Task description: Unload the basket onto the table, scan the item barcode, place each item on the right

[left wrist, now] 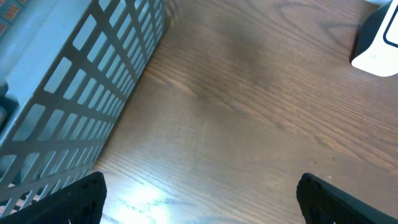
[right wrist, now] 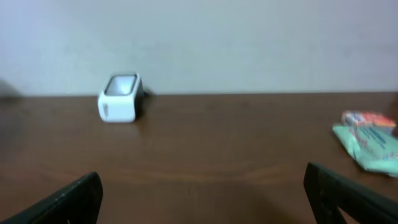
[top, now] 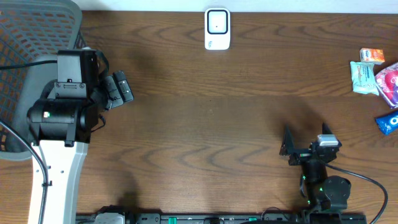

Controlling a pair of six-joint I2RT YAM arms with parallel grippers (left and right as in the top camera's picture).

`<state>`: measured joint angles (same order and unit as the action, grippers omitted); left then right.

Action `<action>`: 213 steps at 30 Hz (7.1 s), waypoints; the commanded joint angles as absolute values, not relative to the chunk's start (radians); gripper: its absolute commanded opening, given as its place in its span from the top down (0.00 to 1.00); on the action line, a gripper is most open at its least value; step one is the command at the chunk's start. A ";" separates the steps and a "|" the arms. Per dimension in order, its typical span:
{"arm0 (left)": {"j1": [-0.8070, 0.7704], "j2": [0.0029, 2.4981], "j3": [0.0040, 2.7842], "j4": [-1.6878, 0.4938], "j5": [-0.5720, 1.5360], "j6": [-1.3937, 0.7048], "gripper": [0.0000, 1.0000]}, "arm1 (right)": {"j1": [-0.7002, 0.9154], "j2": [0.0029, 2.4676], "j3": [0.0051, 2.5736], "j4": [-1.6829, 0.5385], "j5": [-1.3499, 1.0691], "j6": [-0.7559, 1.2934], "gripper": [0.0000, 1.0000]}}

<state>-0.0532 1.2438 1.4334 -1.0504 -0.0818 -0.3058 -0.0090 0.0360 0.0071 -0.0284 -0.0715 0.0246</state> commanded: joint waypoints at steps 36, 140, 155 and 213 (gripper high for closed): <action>-0.050 1.246 1.444 -1.055 -0.091 -0.292 0.02 | -0.033 0.005 0.006 -0.080 -0.028 -0.027 0.01; 0.017 0.002 0.027 0.083 0.068 -0.111 0.02 | -0.032 0.006 0.006 -0.075 -0.032 0.059 0.01; 0.017 0.002 0.004 -0.063 0.067 -0.133 0.02 | -0.032 0.006 0.006 -0.075 -0.032 0.059 0.01; 0.014 0.002 0.004 -0.066 0.086 0.044 0.02 | -0.032 0.006 0.006 -0.075 -0.032 0.059 0.01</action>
